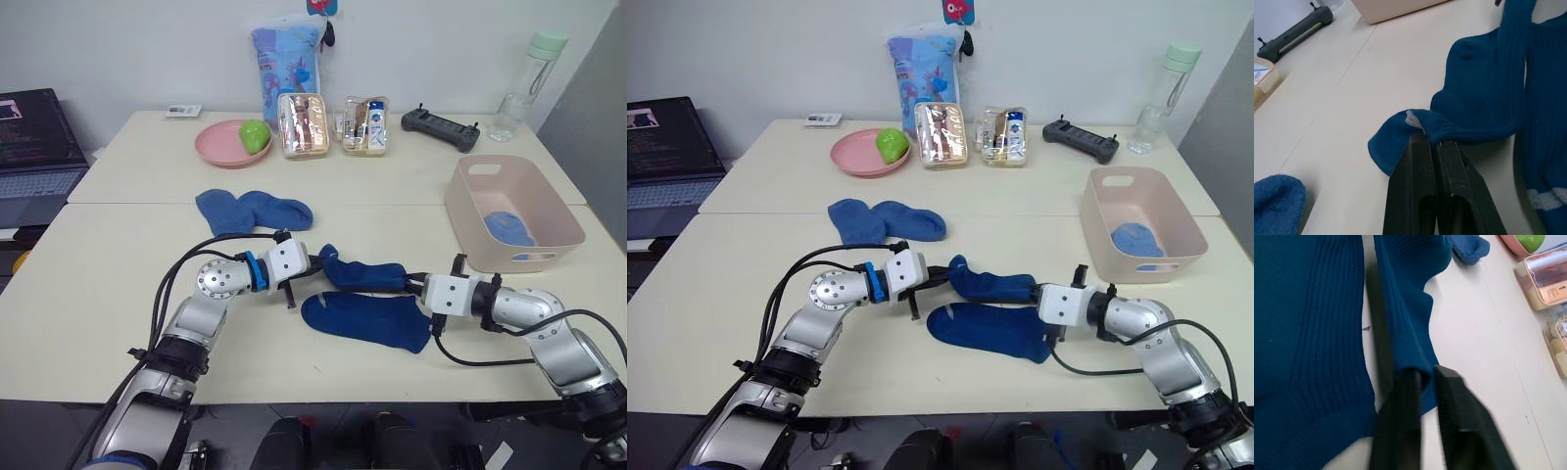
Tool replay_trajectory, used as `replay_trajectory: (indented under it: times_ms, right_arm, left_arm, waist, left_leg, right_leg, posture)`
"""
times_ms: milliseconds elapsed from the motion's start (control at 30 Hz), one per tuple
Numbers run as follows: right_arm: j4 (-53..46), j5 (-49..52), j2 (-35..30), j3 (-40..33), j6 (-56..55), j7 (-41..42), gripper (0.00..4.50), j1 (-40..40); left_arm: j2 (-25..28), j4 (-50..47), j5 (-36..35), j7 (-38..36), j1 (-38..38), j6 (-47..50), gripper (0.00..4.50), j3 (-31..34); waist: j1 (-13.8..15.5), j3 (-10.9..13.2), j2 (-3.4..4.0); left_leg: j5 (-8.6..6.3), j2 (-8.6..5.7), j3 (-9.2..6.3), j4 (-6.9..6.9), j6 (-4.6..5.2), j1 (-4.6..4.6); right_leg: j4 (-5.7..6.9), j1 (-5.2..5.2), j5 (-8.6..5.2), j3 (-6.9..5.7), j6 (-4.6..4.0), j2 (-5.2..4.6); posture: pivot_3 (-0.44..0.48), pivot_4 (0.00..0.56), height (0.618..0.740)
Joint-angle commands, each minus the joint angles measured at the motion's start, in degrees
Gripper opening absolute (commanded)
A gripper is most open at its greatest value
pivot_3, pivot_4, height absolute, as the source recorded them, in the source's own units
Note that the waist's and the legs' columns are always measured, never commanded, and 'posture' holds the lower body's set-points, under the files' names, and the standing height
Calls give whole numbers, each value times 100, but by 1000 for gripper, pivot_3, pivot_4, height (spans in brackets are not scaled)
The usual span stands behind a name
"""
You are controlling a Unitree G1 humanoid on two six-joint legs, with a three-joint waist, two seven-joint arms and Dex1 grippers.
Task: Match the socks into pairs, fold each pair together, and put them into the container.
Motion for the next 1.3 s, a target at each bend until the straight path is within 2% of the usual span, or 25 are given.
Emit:
replay_trajectory:
  times_ms: [33,300,500,600,733,833,900,1067,1300]
  right_arm:
    - [-284,215,-49,-201,-10,79,30,9]
    - [-437,756,-2,-479,481,174,30,-172]
    - [-835,1365,-283,-798,1126,580,30,-369]
    - [-1438,2508,-462,-1142,2196,984,30,-407]
    - [-2347,4172,-965,-1635,4023,1265,30,-217]
    - [-2851,5476,-1188,-2075,5160,1037,30,94]
    - [-3169,5867,-1245,-2204,5502,843,30,411]
    - [-3566,5915,-994,-2147,5637,148,30,1228]
    - [-2650,4860,-854,-1580,4971,79,30,1330]
  left_arm:
    - [64,-189,-26,-60,-23,-113,0,2]
    - [128,-361,-434,-354,-27,139,0,191]
    - [600,-901,-956,-1071,2,477,0,278]
    - [943,-1450,-1502,-1593,10,1151,0,363]
    - [1530,-2277,-2471,-2188,100,2836,0,468]
    - [2039,-2820,-2842,-2625,215,3690,0,347]
    - [2225,-3052,-2853,-2755,363,3891,0,233]
    - [2042,-3207,-2422,-2441,774,3700,0,-28]
    - [1657,-2256,-1552,-2231,228,3185,0,-462]
  waist:
    - [0,0,0]
    - [-2,0,0]
    - [-8,0,0]
    - [-8,0,0]
    - [-12,1,2]
    - [-13,1,1]
    - [-11,1,1]
    - [3,2,0]
    - [-1,2,-2]
  left_leg:
    - [0,0,0,0,0,0]
    - [0,0,0,0,0,0]
    - [0,2,-4,-1,0,-1]
    - [0,2,-3,0,0,-3]
    - [-1,5,-8,-2,1,-3]
    - [-1,6,-13,-2,2,-3]
    - [-1,6,-11,-3,2,-3]
    - [-2,5,-8,-3,3,-2]
    - [-1,2,-3,-1,3,-1]
  right_leg:
    - [0,0,0,0,0,0]
    - [0,0,0,0,0,0]
    - [0,0,0,-2,-1,0]
    - [-2,0,0,-1,-1,-1]
    - [-2,0,0,-3,-1,-1]
    - [-7,5,-1,-7,-1,-1]
    - [-8,5,-1,-6,-1,-1]
    - [-8,7,-2,-4,1,-1]
    - [-6,6,-2,-3,1,3]
  posture:
    - [0,150,740]
    - [0,150,740]
    - [0,150,740]
    - [0,150,740]
    - [0,150,740]
    - [0,150,740]
    - [0,150,740]
    - [0,150,740]
    - [0,150,740]
